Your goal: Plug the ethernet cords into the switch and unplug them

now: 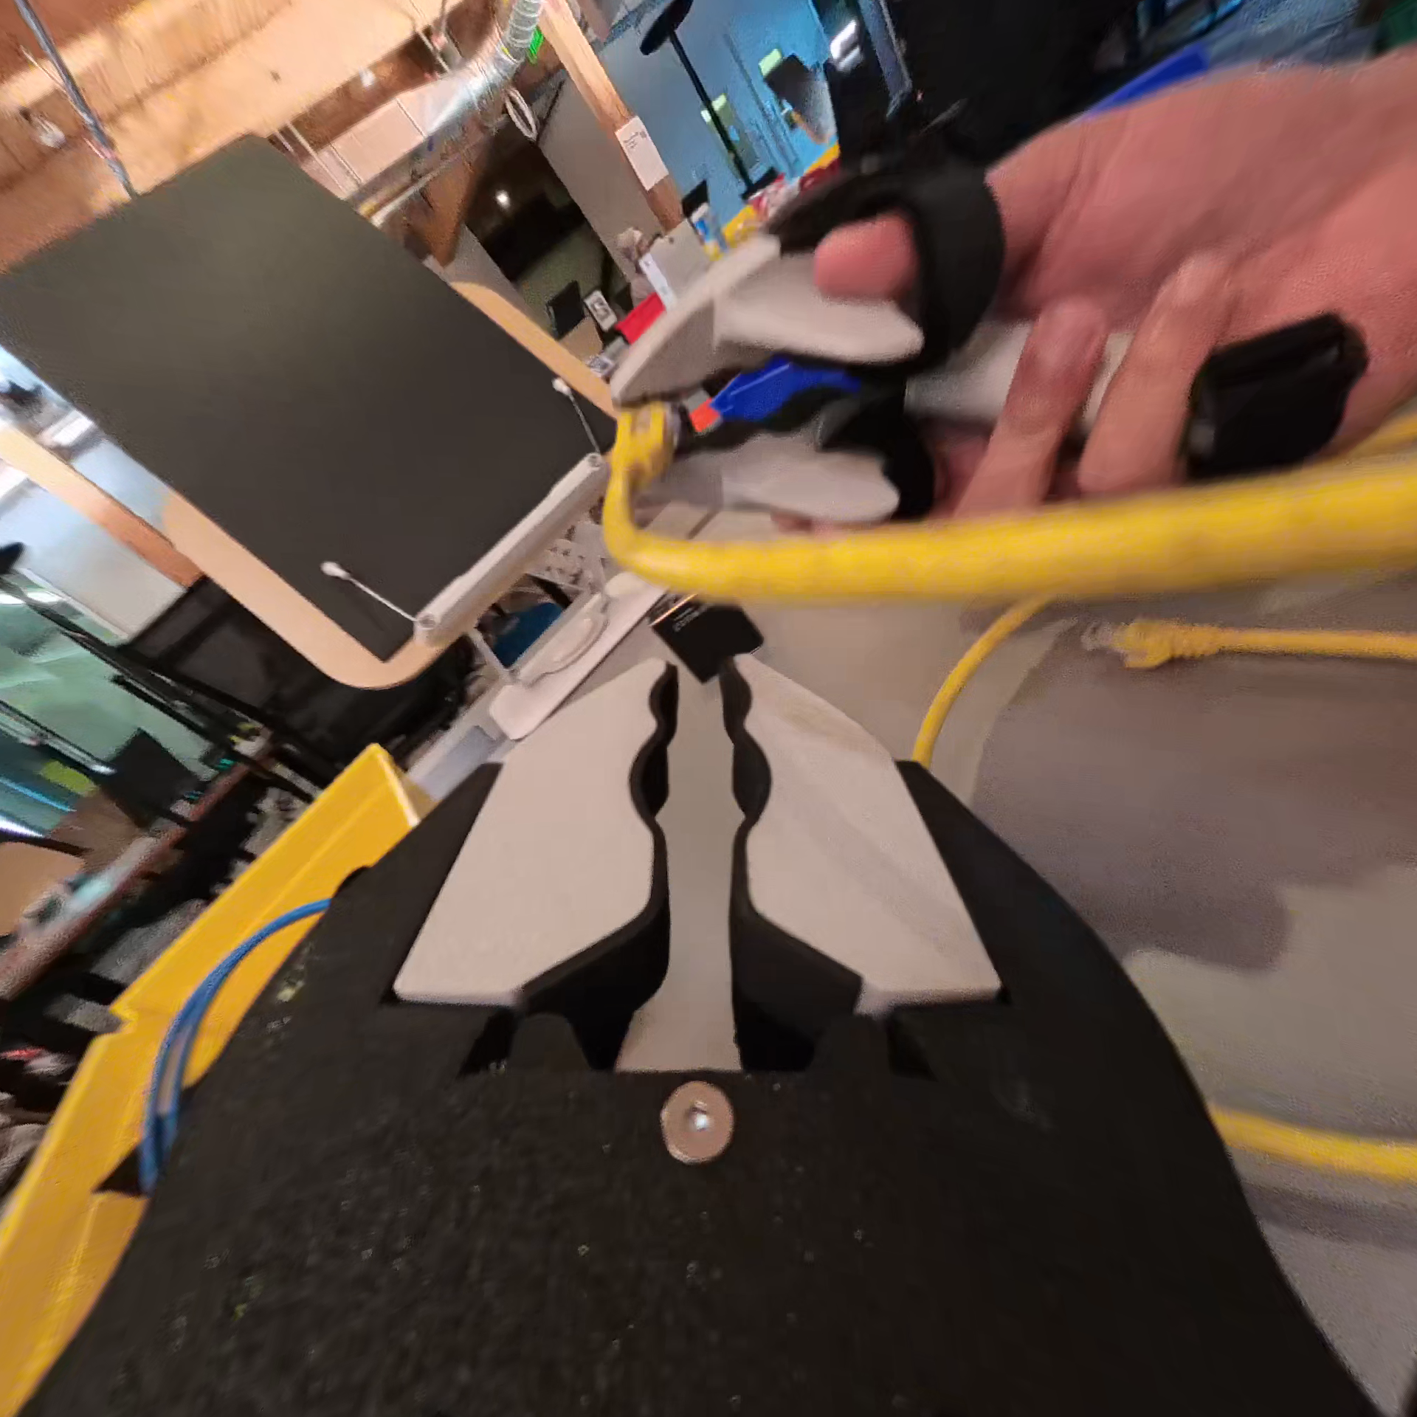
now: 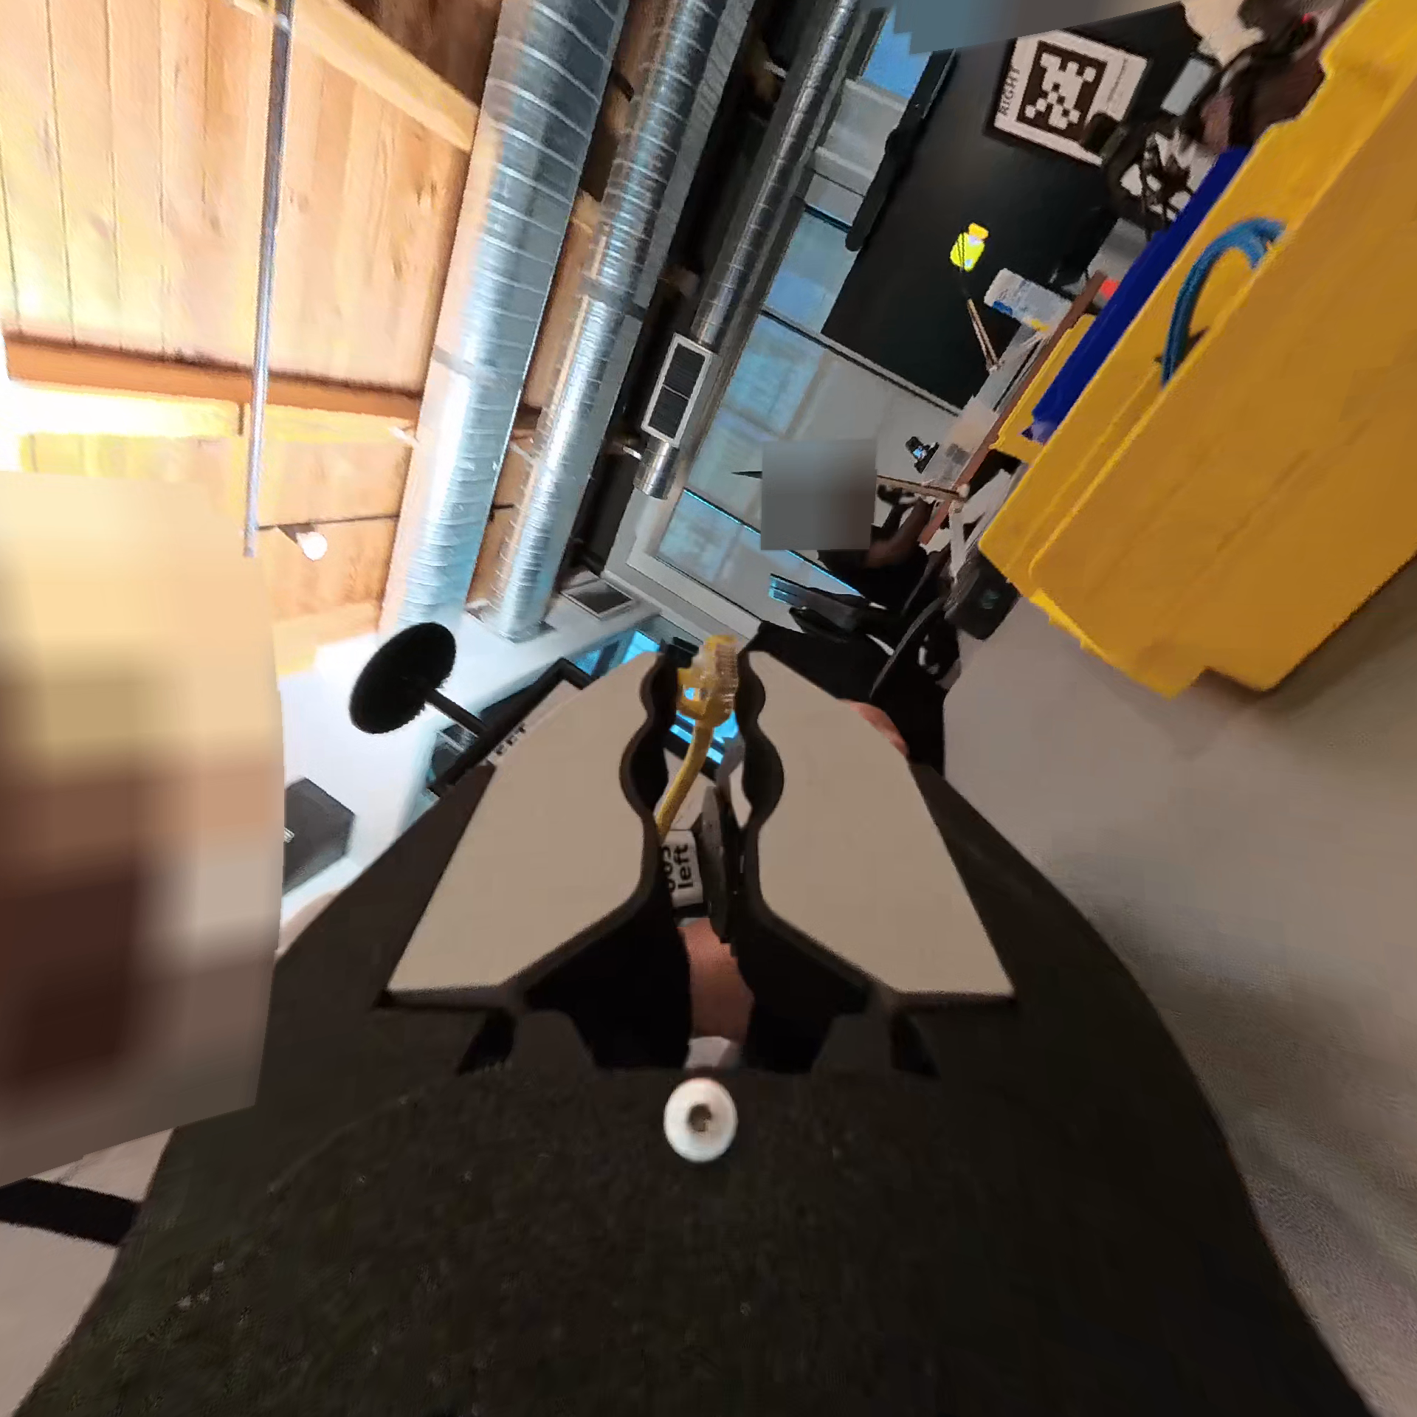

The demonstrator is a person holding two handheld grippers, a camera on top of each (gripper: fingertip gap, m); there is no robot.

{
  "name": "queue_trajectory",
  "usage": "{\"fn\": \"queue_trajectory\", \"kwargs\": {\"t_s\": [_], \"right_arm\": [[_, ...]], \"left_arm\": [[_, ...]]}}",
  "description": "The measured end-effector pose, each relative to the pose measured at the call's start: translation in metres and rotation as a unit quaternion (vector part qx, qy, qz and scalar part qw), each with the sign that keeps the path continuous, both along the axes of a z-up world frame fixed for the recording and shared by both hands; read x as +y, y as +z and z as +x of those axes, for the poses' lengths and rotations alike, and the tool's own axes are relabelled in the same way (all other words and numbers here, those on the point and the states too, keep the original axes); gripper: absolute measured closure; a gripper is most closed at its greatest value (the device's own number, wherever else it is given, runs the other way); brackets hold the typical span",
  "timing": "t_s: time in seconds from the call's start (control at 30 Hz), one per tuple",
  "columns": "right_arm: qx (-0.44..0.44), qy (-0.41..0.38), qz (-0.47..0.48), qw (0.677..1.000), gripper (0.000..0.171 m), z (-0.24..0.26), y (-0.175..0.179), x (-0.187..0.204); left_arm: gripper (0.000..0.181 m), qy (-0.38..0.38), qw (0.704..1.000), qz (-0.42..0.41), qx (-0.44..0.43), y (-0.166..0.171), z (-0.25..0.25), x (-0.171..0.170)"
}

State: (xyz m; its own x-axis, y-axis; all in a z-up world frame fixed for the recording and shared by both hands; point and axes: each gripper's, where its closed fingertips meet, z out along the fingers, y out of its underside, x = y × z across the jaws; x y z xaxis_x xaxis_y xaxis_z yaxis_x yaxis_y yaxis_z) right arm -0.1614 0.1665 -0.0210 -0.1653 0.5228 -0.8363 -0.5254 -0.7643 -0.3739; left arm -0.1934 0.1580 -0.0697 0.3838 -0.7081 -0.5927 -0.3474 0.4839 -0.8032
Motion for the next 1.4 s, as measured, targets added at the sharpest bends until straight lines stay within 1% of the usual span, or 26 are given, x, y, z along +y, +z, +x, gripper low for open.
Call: {"fn": "queue_trajectory", "kwargs": {"t_s": [0.07, 0.13, 0.2, 0.3, 0.33, 0.4, 0.5, 0.6, 0.8, 0.93, 1.1, 1.2, 1.27, 1.33, 1.4], "right_arm": [[0.019, 0.015, -0.035, 0.999, 0.156, -0.005, -0.008, 0.000], [0.050, 0.032, -0.057, 0.997, 0.156, -0.010, -0.010, -0.001], [0.061, 0.049, -0.082, 0.994, 0.156, -0.018, -0.016, -0.002], [0.073, 0.069, -0.099, 0.990, 0.156, -0.030, -0.022, -0.005], [0.075, 0.071, -0.102, 0.989, 0.156, -0.032, -0.024, -0.005], [0.064, 0.074, -0.111, 0.989, 0.156, -0.035, -0.030, -0.005], [0.067, 0.077, -0.122, 0.987, 0.156, -0.036, -0.034, -0.005], [0.043, 0.071, -0.124, 0.989, 0.156, -0.034, -0.039, -0.003], [0.012, 0.097, -0.121, 0.988, 0.156, -0.035, -0.041, -0.007], [0.006, 0.109, -0.121, 0.987, 0.156, -0.033, -0.040, -0.010], [-0.006, 0.116, -0.122, 0.986, 0.156, -0.035, -0.041, -0.012], [-0.009, 0.114, -0.125, 0.986, 0.156, -0.034, -0.044, -0.011], [-0.030, 0.106, -0.108, 0.988, 0.156, -0.033, -0.045, -0.010], [-0.100, 0.070, -0.058, 0.991, 0.151, -0.029, -0.045, -0.006], [-0.185, 0.015, 0.009, 0.983, 0.145, -0.013, -0.042, 0.002]], "left_arm": [[0.155, -0.011, 0.999, -0.047, -0.013, 0.002, 0.005, -0.004], [0.150, -0.008, 0.997, -0.063, -0.034, 0.008, 0.004, -0.002], [0.148, -0.006, 0.997, -0.052, -0.049, 0.015, 0.001, -0.002], [0.152, -0.003, 0.998, -0.035, -0.049, 0.018, 0.000, -0.003], [0.156, 0.000, 0.999, -0.027, -0.048, 0.018, -0.001, -0.003], [0.171, 0.001, 0.999, -0.009, -0.047, 0.020, -0.002, -0.004], [0.172, 0.000, 0.999, -0.006, -0.033, 0.017, -0.001, -0.005], [0.172, -0.005, 0.999, -0.030, -0.018, 0.013, -0.001, -0.002], [0.172, -0.028, 0.999, -0.028, -0.024, 0.011, -0.001, -0.007], [0.171, -0.041, 0.998, -0.047, -0.030, 0.010, -0.001, -0.010], [0.171, -0.040, 0.998, -0.046, -0.021, 0.007, 0.000, -0.010], [0.172, -0.036, 0.998, -0.060, -0.001, 0.003, 0.000, -0.008], [0.172, -0.029, 0.997, -0.065, 0.006, 0.003, 0.000, -0.006], [0.171, -0.013, 0.998, -0.062, 0.001, 0.006, -0.003, -0.002], [0.171, 0.001, 0.997, -0.074, -0.007, 0.008, -0.011, 0.005]]}}
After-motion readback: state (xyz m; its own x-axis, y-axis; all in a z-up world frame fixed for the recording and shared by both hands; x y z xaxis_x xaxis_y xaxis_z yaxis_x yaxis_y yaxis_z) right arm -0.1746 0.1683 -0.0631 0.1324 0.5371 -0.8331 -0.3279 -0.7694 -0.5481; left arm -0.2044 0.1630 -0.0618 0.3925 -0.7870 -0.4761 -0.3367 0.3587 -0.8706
